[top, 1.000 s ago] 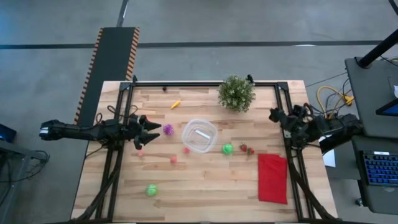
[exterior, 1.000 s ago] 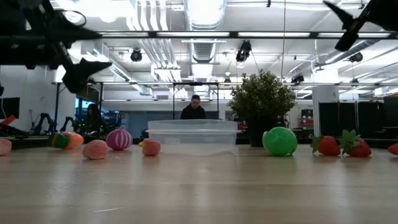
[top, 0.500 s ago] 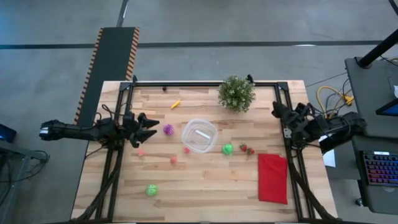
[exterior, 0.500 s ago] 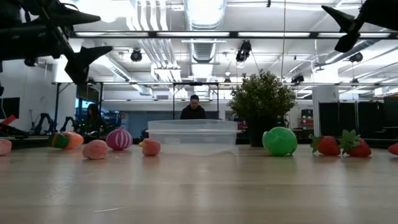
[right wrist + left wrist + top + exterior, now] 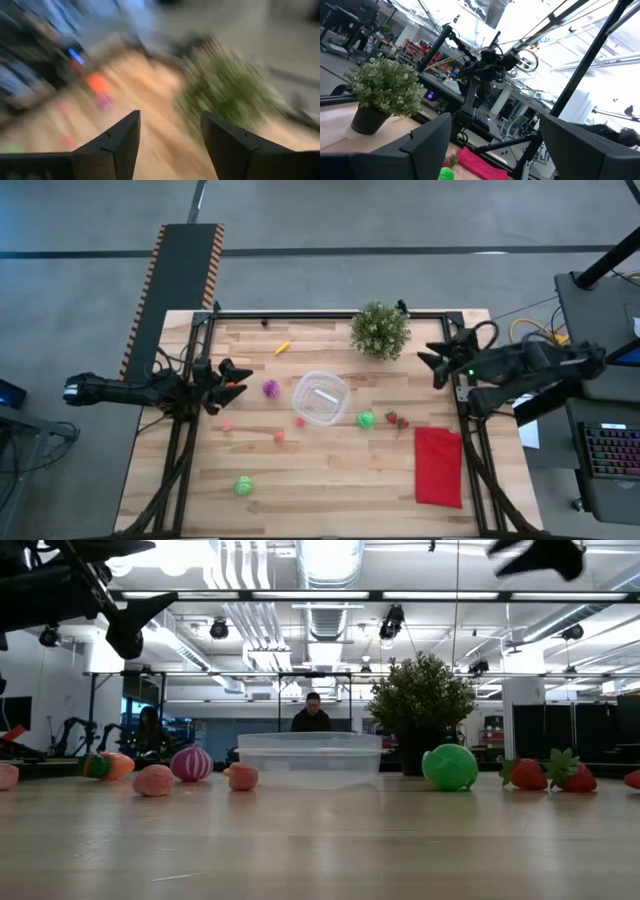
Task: Pick and placing Produce into tupperware
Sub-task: Put the right red strawberry into the transparent bin
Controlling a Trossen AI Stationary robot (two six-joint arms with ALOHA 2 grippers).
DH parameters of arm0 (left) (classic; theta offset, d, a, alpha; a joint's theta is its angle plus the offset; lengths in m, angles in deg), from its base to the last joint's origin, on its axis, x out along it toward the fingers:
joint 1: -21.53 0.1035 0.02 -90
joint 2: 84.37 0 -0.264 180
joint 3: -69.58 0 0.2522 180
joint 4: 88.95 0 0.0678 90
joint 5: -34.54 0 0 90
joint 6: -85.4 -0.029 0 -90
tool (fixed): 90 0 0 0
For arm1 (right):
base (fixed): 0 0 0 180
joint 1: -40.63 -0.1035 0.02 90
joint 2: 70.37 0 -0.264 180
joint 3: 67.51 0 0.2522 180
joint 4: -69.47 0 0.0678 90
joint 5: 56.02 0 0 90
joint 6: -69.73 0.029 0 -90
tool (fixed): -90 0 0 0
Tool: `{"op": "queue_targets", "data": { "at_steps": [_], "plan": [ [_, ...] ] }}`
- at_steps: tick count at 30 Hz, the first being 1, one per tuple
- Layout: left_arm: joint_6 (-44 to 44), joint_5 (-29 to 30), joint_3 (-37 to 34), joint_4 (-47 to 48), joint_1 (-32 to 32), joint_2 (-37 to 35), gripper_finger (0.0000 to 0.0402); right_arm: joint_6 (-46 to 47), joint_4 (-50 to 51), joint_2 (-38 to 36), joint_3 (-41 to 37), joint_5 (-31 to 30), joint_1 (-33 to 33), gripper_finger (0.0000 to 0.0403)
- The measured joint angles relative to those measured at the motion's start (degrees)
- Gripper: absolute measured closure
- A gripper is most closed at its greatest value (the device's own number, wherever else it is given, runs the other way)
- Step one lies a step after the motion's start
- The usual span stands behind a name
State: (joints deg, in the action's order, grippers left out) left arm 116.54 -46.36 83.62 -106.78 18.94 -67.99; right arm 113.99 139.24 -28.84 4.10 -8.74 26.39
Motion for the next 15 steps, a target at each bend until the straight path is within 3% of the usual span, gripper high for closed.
{"op": "queue_targets", "data": {
  "at_steps": [2,5,9,15],
  "plan": [
    [0.0,0.0,0.0,0.0,0.0,0.1,0.0111,5.8,12.9,4.7,4.8,2.5,-0.1,0.0204],
    [0.0,0.0,0.0,0.0,0.0,0.1,0.0111,8.5,22.8,10.8,8.6,7.1,-0.1,0.0204],
    [0.0,0.0,0.0,-0.1,0.0,0.0,0.0111,5.1,25.5,17.4,8.9,13.6,-0.2,0.0204],
    [0.0,0.0,0.0,-0.1,0.0,0.0,0.0111,1.3,25.6,22.4,4.4,18.3,-0.9,0.0204]
  ]
}}
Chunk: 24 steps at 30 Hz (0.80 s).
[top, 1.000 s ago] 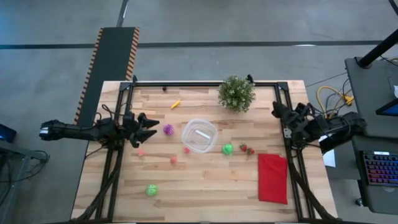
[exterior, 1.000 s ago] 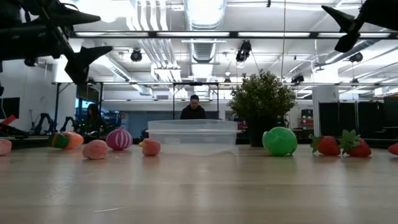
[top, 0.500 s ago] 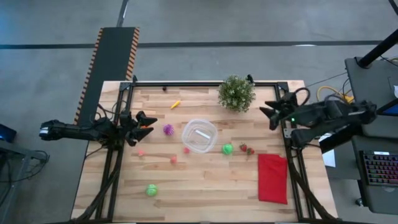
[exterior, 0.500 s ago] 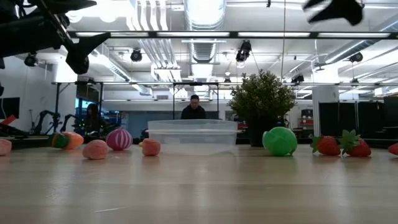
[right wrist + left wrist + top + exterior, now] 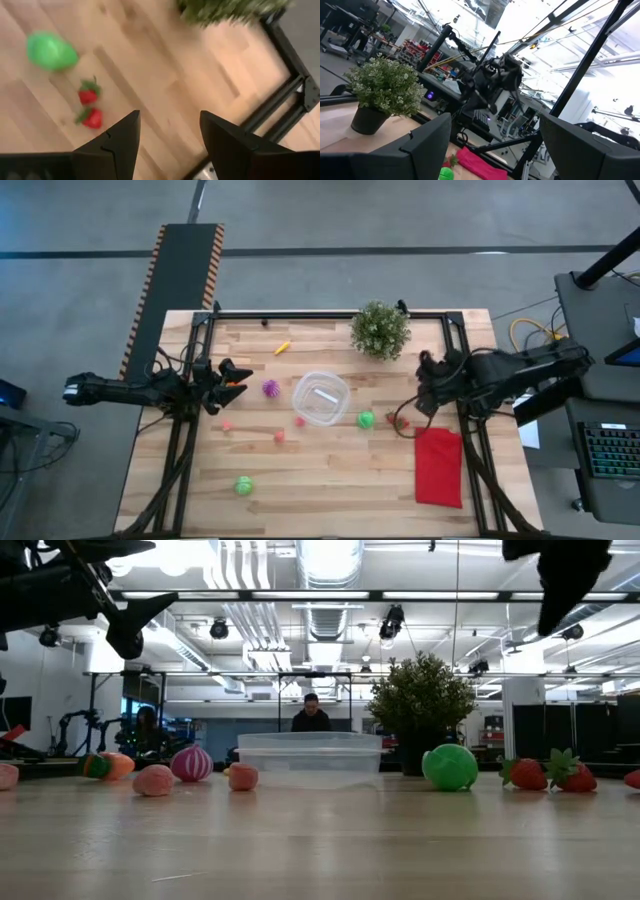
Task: Pick and placing Produce into tupperware
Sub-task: Put the right red strawberry into the transparent bin
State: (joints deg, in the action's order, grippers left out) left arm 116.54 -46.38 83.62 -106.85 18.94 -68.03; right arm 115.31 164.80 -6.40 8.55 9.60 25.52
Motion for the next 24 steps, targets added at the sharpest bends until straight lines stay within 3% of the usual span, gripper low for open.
{"op": "queue_targets", "data": {
  "at_steps": [10,16,20,24],
  "plan": [
    [0.0,0.0,0.0,0.0,0.0,0.0,0.0111,-1.3,-15.5,6.4,-8.8,9.7,-3.9,0.0204],
    [0.0,0.0,0.0,0.0,0.0,0.0,0.0111,-8.9,-16.2,13.4,-10.0,6.1,-9.3,0.0204],
    [0.0,-0.1,0.0,0.0,0.0,0.0,0.0111,-9.2,-16.6,15.0,-11.0,2.2,-11.7,0.0204],
    [0.0,0.0,0.0,0.0,0.0,0.0,0.0111,-7.5,-20.5,14.4,-13.0,3.9,-11.9,0.0204]
  ]
}}
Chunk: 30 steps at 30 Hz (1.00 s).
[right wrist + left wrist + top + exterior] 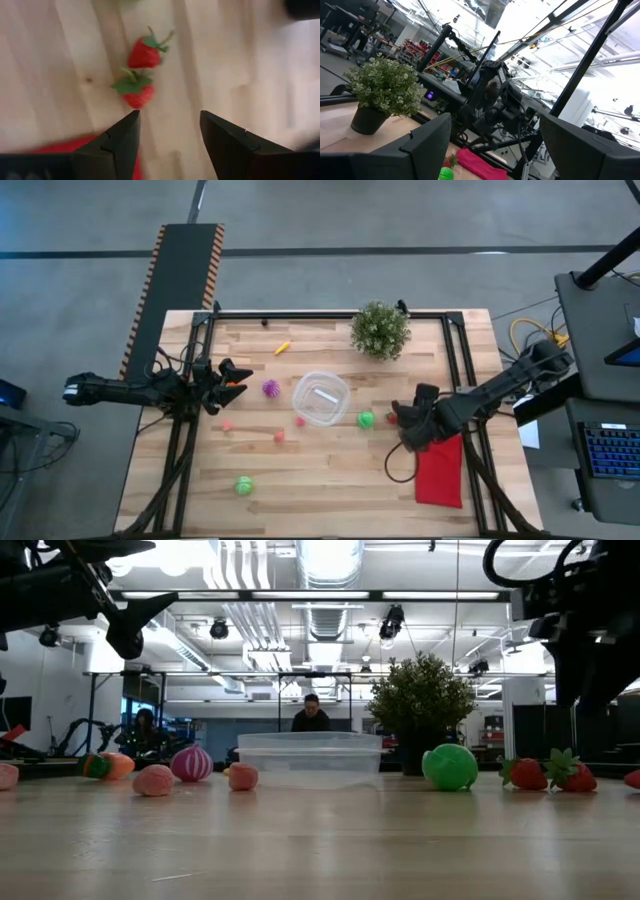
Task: Pick and placing Produce into tupperware
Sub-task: Put the right red strawberry into the transparent bin
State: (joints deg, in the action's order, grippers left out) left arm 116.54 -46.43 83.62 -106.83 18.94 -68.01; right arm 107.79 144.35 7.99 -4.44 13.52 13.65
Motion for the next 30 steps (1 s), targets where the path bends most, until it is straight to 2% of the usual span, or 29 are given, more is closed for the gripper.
{"op": "queue_targets", "data": {
  "at_steps": [8,30],
  "plan": [
    [0.0,0.0,0.0,0.0,0.0,0.0,0.0111,3.5,-8.1,-0.3,-3.1,4.2,0.0,0.0204],
    [0.0,0.0,0.0,0.1,0.0,0.0,0.0111,3.5,-13.7,11.8,-5.5,3.8,0.1,0.0204]
  ]
}}
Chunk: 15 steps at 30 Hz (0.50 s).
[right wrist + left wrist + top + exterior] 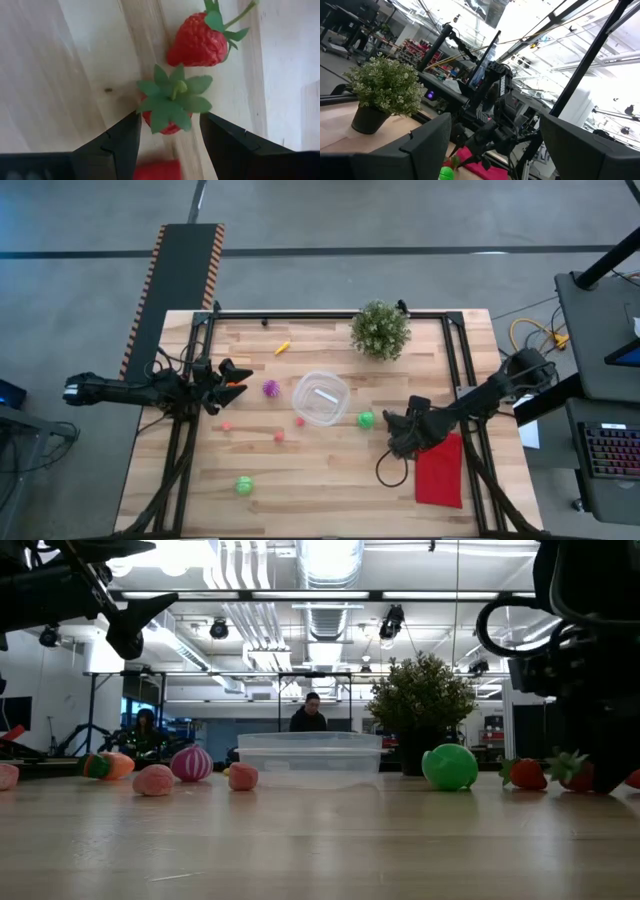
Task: Pick and placing Produce into tupperware
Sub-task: Put the right red strawberry into the transparent bin
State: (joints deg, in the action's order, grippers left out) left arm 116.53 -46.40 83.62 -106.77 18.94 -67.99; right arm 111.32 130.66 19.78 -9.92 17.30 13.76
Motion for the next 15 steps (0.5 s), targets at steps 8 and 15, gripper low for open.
{"op": "queue_targets", "data": {
  "at_steps": [8,15],
  "plan": [
    [0.0,0.0,0.0,0.0,0.0,0.0,0.0111,2.5,-2.4,-2.0,0.0,0.0,0.3,0.0205],
    [0.0,0.0,0.0,0.0,0.0,0.1,0.0111,3.0,-3.5,-2.5,0.0,0.1,1.4,0.0250]
  ]
}}
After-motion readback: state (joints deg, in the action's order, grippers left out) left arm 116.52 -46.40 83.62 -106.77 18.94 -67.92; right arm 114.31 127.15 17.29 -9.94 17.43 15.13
